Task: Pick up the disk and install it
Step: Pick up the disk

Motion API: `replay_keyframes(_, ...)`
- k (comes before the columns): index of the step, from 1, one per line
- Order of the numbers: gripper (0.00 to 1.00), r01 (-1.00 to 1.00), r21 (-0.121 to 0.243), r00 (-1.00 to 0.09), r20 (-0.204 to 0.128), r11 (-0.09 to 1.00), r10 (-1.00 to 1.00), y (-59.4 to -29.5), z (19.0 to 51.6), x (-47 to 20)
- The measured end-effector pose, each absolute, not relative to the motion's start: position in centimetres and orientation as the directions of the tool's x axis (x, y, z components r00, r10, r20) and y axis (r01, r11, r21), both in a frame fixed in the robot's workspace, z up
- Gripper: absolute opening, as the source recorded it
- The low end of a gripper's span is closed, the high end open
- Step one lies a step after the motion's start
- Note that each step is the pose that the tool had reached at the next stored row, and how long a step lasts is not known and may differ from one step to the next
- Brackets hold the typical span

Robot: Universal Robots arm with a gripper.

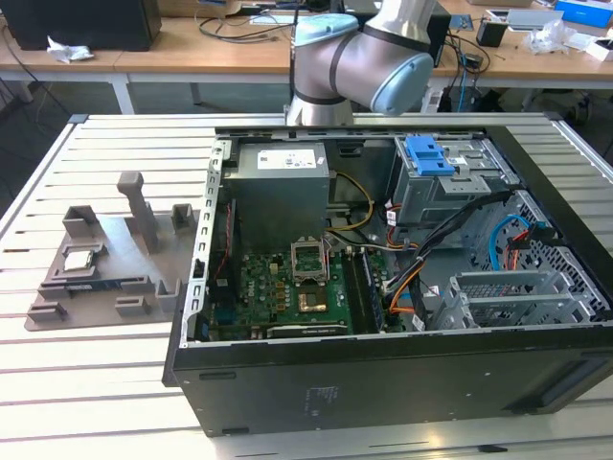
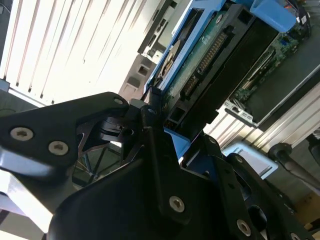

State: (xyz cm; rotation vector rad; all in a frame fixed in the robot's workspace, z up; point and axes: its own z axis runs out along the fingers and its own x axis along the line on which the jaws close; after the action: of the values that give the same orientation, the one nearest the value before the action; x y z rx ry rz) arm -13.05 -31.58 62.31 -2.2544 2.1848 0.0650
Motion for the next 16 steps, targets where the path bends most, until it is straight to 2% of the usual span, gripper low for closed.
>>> replay_keyframes(16, 0.36, -0.999, 0.032, 0.031, -0.029, -0.032, -0.999, -31.6, 58.4, -4.5)
